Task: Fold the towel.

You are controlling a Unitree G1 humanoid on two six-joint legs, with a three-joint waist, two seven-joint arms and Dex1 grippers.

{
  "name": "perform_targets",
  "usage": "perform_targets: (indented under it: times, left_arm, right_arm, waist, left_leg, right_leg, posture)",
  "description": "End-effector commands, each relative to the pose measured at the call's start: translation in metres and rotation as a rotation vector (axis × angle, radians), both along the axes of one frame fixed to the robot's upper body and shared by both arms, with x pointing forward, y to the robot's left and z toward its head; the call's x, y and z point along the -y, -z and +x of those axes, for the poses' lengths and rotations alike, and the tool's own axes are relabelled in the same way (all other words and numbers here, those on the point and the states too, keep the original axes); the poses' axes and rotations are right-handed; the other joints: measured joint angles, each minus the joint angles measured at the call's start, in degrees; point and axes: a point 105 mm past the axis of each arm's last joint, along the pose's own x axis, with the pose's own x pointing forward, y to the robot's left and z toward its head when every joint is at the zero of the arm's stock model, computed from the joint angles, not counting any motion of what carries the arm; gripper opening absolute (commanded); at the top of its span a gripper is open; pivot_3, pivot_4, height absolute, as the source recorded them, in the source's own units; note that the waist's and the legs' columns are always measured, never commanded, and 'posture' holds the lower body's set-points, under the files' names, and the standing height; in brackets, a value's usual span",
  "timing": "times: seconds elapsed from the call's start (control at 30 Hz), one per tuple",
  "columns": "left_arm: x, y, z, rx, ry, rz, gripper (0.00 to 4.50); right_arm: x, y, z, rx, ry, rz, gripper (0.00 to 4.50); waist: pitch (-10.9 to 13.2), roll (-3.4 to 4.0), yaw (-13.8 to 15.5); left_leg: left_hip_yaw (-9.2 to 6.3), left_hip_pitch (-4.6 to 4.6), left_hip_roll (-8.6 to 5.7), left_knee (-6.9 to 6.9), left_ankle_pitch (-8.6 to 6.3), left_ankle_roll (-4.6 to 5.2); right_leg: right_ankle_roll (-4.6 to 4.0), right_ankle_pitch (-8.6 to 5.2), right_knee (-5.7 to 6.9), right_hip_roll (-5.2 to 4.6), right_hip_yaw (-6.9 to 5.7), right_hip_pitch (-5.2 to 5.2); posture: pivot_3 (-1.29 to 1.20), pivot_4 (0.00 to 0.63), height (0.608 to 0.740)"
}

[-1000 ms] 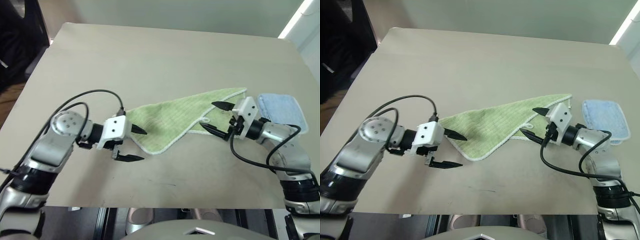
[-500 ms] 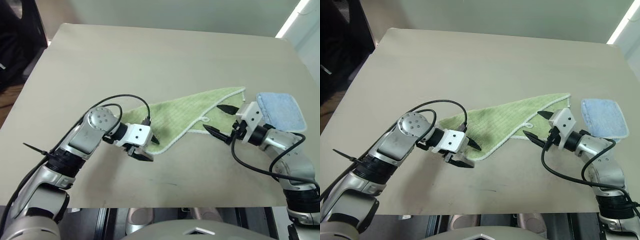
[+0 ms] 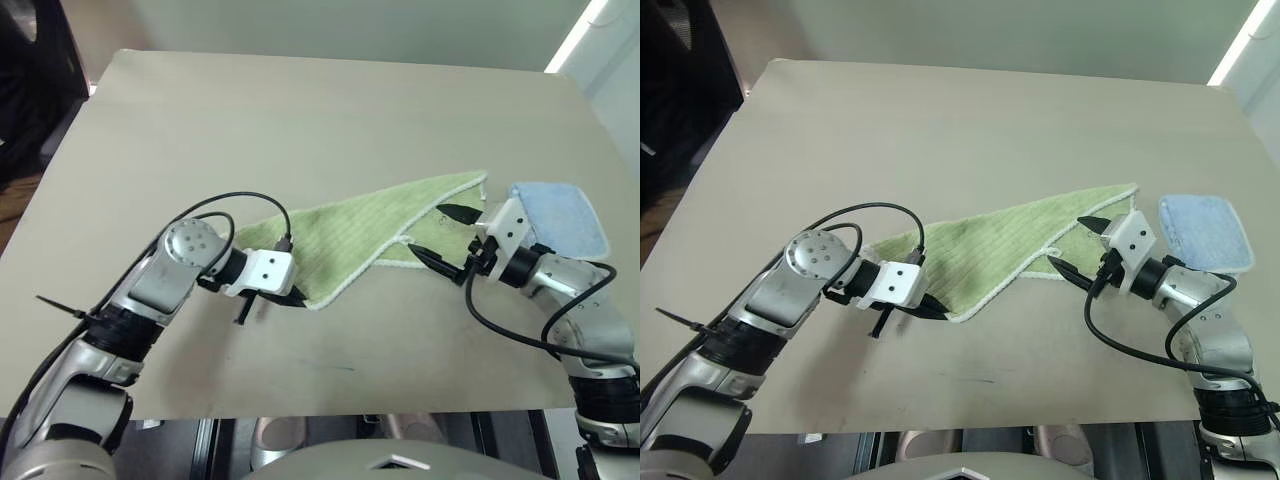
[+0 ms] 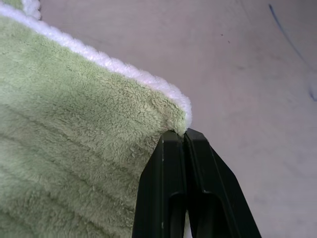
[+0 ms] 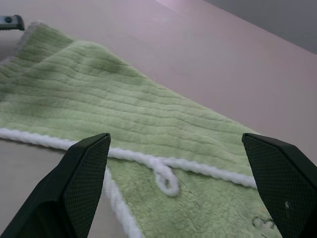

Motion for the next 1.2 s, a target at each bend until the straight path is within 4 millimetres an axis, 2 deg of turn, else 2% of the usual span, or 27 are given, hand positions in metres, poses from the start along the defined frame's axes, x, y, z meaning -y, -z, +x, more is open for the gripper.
perform_targets:
  times: [0.03,0.2,0.33,0.5,0.8,1.2]
  left_arm:
    - [-0.019,-0.013,-0.018,-0.068,0.009,-0.008,0.03]
    - [-0.055,-0.013,-0.029,-0.105,-0.063,0.082,0.03]
    - [-0.070,-0.011,-0.027,-0.081,-0.133,0.110,0.03]
    - [-0.063,-0.010,-0.023,-0.056,-0.158,0.088,0.03]
    - [-0.052,-0.009,-0.018,-0.040,-0.153,0.062,0.03]
    - [-0.045,-0.011,-0.016,-0.032,-0.135,0.050,0.03]
  right_arm:
    - [0.005,-0.015,0.006,0.069,0.007,-0.019,4.50]
    - [0.018,-0.010,0.025,0.112,0.066,-0.136,4.50]
    - [0.037,-0.004,0.042,0.168,0.115,-0.293,4.50]
    - [0.062,0.002,0.050,0.232,0.128,-0.467,4.50]
    - [0.098,0.000,0.050,0.343,0.141,-0.701,4.50]
    - [0.101,0.011,0.057,0.497,0.103,-0.890,4.50]
  waist:
    - [0.0,0.00,-0.5]
    - [0.0,0.02,-0.7]
    - [0.0,0.06,-0.6]
    - [-0.1,0.14,-0.5]
    - [-0.1,0.37,-0.3]
    - [-0.1,0.39,-0.4]
  left_leg:
    - [0.04,-0.01,0.01,0.00,-0.03,0.02]
    - [-0.04,-0.06,0.09,0.00,-0.19,0.15]
    - [-0.03,-0.06,0.12,0.00,-0.24,0.24]
    - [0.00,-0.07,0.17,0.00,-0.26,0.28]
    - [0.12,-0.06,0.14,0.04,-0.27,0.31]
    - [0.19,-0.06,0.20,0.07,-0.29,0.35]
  right_leg:
    - [0.01,0.00,-0.01,0.00,0.05,-0.05]
    - [0.01,0.00,-0.02,-0.01,0.22,-0.23]
    - [-0.11,0.05,-0.01,-0.03,0.27,-0.33]
    - [-0.26,0.14,0.08,-0.04,0.26,-0.42]
    - [-0.27,0.18,0.07,-0.13,0.27,-0.42]
    - [-0.20,0.34,0.07,-0.15,0.28,-0.47]
  posture:
    - [0.00,0.150,0.740]
    - [0.00,0.150,0.740]
    - [0.00,0.150,0.740]
    - [0.00,0.150,0.740]
    - [0.00,0.150,0.740]
    - [0.00,0.150,0.740]
